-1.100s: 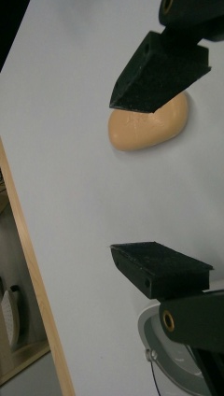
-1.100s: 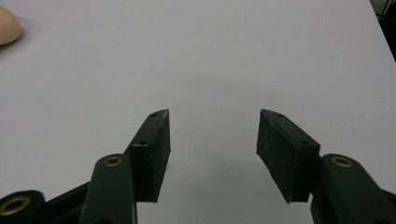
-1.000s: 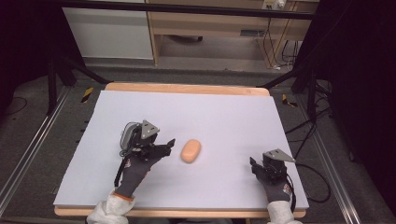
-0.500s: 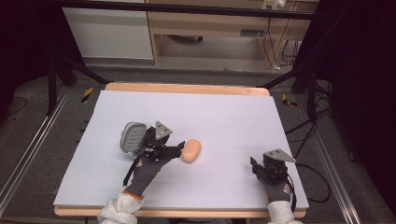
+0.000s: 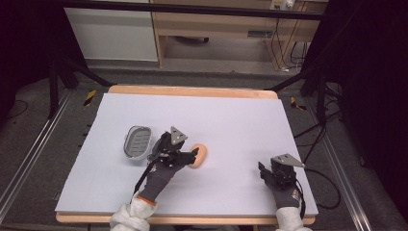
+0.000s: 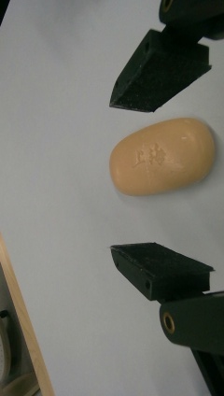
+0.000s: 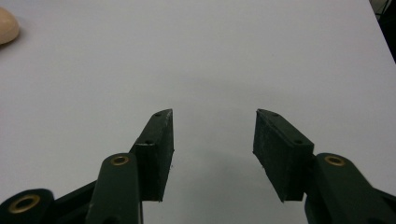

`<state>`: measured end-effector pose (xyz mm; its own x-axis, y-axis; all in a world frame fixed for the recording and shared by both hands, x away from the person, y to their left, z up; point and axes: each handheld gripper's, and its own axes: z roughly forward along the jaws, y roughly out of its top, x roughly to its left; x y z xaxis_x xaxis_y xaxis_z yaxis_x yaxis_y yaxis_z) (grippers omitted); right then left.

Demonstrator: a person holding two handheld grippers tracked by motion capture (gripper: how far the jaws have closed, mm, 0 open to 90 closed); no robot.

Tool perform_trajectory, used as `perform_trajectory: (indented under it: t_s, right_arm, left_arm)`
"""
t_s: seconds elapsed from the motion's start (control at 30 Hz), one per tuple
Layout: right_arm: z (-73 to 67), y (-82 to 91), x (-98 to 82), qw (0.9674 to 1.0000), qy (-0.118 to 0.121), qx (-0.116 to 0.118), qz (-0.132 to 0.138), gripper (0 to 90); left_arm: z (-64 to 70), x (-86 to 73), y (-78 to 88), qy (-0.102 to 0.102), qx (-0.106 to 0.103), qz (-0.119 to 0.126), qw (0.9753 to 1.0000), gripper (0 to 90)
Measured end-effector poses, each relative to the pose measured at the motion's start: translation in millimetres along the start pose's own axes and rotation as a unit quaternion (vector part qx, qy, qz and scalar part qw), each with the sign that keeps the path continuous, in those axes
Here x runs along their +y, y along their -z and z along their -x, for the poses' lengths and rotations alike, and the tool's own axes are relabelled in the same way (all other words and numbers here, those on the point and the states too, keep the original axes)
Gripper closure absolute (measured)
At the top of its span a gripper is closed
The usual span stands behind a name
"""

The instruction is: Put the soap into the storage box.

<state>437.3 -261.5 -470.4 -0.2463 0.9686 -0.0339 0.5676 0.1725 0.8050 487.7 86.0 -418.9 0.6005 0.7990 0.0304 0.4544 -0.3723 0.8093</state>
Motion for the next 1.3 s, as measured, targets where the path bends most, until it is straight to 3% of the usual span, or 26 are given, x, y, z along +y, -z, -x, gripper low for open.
perform_trajectory:
  t_s: [0.83, 1.3]
  right_arm:
    - [-0.3, -1.0, 0.0, 1.0, 0.001, 0.004, -0.004, 50.4]
    - [0.1, -2.1, -0.3, 0.9999, 0.004, 0.009, -0.008, 52.3]
  left_arm:
    - [16.3, -6.7, -33.1, -0.005, -0.007, -0.032, 0.9994, 22.3]
    - [16.6, -11.2, -48.5, -0.006, -0.001, -0.058, 0.9983, 21.8]
